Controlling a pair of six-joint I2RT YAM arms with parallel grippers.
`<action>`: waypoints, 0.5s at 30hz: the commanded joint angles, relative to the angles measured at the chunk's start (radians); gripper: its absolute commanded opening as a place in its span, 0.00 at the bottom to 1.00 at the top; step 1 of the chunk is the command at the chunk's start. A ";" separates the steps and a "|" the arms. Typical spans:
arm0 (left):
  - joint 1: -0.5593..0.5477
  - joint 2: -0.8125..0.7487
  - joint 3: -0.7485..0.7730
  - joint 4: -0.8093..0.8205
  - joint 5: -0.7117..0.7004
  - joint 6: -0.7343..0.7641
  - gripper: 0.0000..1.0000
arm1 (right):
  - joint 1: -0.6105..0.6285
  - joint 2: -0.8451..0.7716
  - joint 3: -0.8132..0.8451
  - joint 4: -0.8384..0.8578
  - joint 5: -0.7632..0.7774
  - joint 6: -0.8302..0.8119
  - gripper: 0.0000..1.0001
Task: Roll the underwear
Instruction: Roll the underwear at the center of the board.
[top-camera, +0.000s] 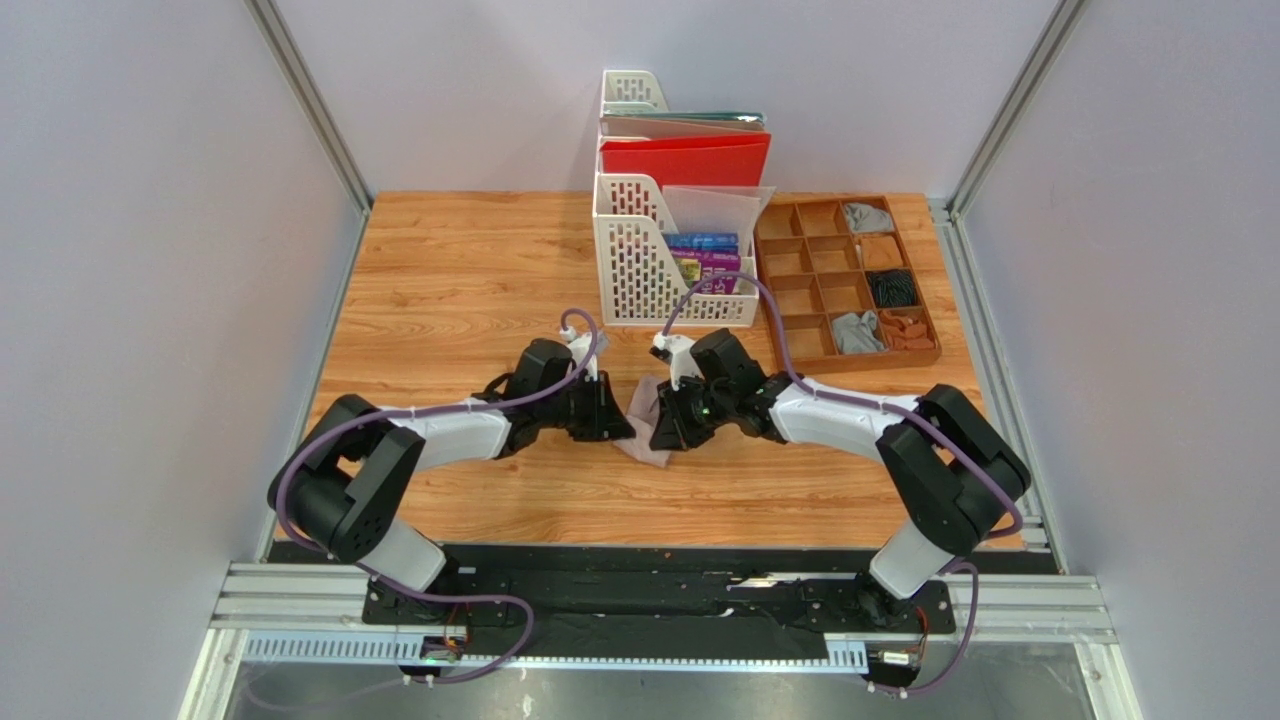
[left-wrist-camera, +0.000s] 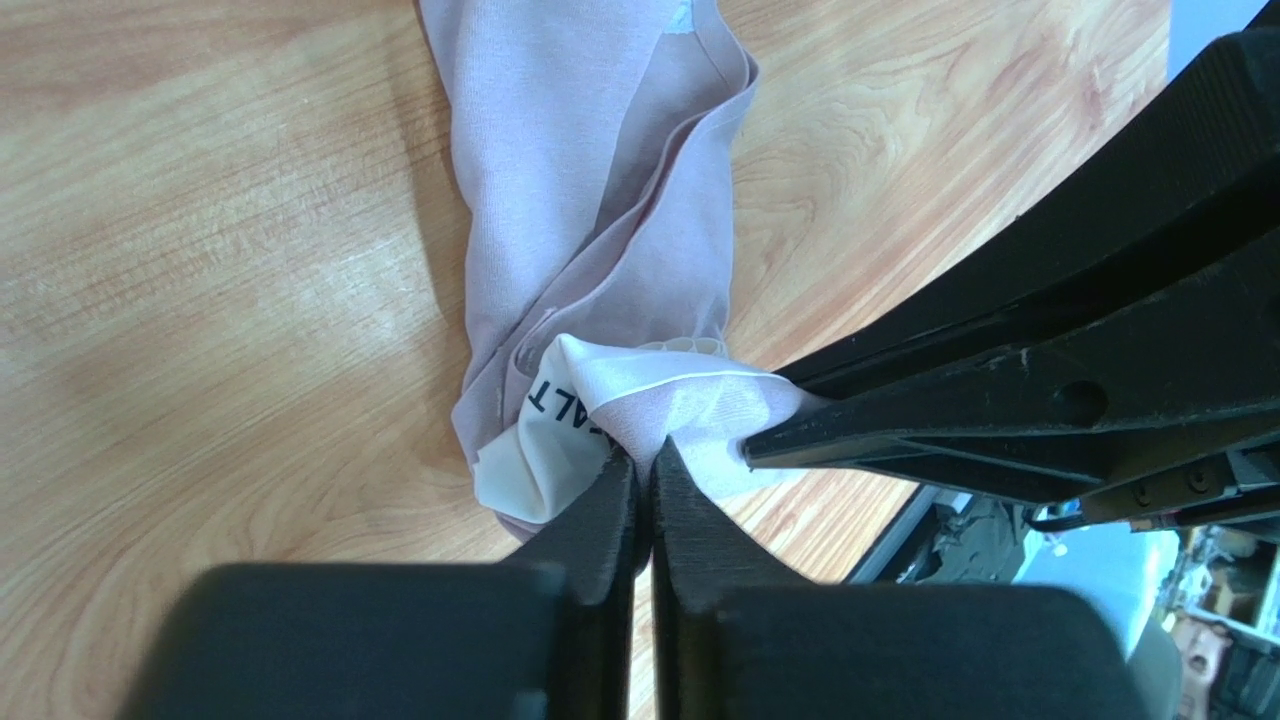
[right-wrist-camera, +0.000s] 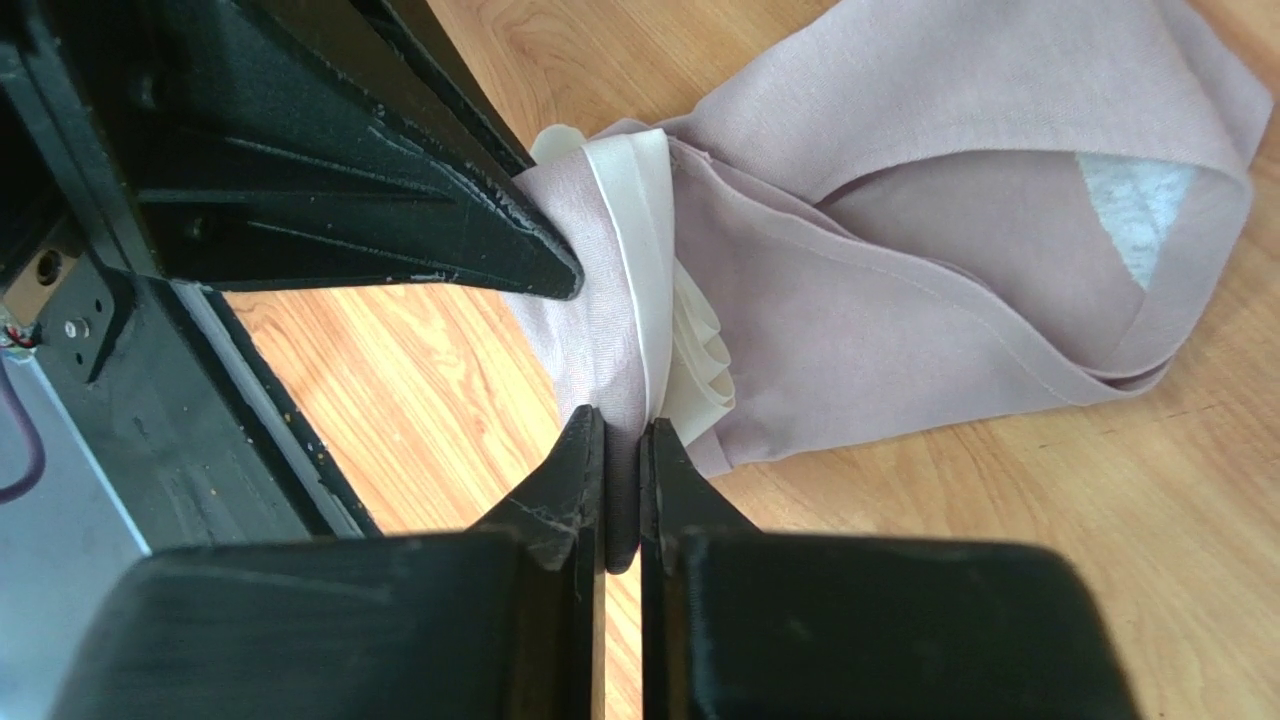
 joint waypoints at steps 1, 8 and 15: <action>0.004 -0.034 0.024 0.017 0.004 0.011 0.21 | 0.003 0.013 0.051 0.004 0.038 -0.014 0.00; 0.018 -0.099 0.028 -0.072 -0.054 0.066 0.48 | -0.003 0.064 0.108 -0.034 0.066 -0.032 0.00; 0.043 -0.128 0.024 -0.136 -0.111 0.121 0.50 | -0.033 0.097 0.146 -0.053 0.055 -0.032 0.00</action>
